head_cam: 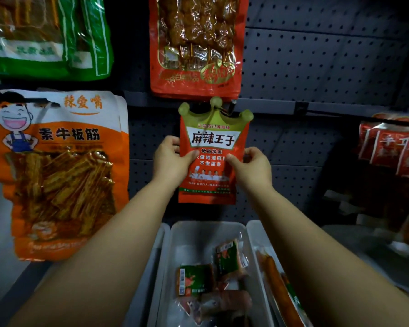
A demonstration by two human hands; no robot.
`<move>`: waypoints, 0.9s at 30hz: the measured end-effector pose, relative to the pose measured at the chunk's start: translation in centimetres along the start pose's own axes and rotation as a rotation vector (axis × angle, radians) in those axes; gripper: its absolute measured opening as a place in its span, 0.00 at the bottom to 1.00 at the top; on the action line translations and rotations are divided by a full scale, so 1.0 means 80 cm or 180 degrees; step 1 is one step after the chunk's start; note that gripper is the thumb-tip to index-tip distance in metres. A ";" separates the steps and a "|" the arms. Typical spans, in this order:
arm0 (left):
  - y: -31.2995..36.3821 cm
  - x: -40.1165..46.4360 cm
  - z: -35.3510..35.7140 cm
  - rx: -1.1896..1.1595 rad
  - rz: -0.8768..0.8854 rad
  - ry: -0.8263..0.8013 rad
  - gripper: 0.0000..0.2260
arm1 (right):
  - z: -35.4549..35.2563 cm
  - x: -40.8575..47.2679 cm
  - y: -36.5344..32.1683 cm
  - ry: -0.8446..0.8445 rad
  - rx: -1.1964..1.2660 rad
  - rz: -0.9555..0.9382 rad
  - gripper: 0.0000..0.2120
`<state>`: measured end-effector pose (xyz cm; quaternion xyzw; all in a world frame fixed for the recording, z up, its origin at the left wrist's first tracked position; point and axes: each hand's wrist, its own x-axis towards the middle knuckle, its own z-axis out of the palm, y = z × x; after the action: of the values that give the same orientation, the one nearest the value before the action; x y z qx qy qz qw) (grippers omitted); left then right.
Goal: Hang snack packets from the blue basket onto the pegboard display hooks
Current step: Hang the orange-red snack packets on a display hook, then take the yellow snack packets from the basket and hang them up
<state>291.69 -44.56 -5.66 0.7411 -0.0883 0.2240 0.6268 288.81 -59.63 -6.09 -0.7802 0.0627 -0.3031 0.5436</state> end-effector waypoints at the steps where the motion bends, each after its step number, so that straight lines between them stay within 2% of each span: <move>1: -0.004 -0.001 0.001 -0.0021 -0.0021 0.0000 0.14 | 0.001 0.001 0.003 0.0041 -0.0007 -0.0018 0.10; 7: -0.034 -0.016 -0.004 -0.0067 0.0023 -0.0019 0.17 | -0.002 -0.010 0.034 -0.0136 0.0121 0.0062 0.11; 10: -0.041 -0.038 -0.008 0.0216 0.0361 0.0318 0.24 | -0.014 -0.026 0.046 -0.0186 0.0338 0.0096 0.15; 12: -0.038 -0.063 -0.009 0.0334 0.0657 0.0552 0.22 | -0.028 -0.040 0.051 -0.0191 0.0479 0.0013 0.15; 14: -0.029 -0.098 -0.004 0.0348 0.0858 0.0471 0.19 | -0.050 -0.060 0.055 -0.0219 0.0581 -0.0111 0.11; 19: -0.002 -0.211 0.047 -0.0189 0.0709 -0.0545 0.13 | -0.163 -0.142 0.103 -0.0445 0.0601 -0.0370 0.04; 21: 0.002 -0.268 0.085 -0.0329 0.0509 -0.1035 0.13 | -0.229 -0.182 0.138 -0.0559 0.0568 -0.0322 0.06; 23: 0.002 -0.326 0.132 -0.0517 0.0223 -0.1563 0.12 | -0.301 -0.218 0.178 -0.0515 0.0405 -0.0104 0.08; 27: -0.012 -0.441 0.239 -0.0754 -0.0325 -0.2330 0.14 | -0.451 -0.284 0.272 -0.0186 0.0043 0.0786 0.09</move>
<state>265.15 -68.16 -24.29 0.6980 -0.2943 -0.0984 0.6454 255.95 -87.88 -26.44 -0.7714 0.1404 -0.2115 0.5836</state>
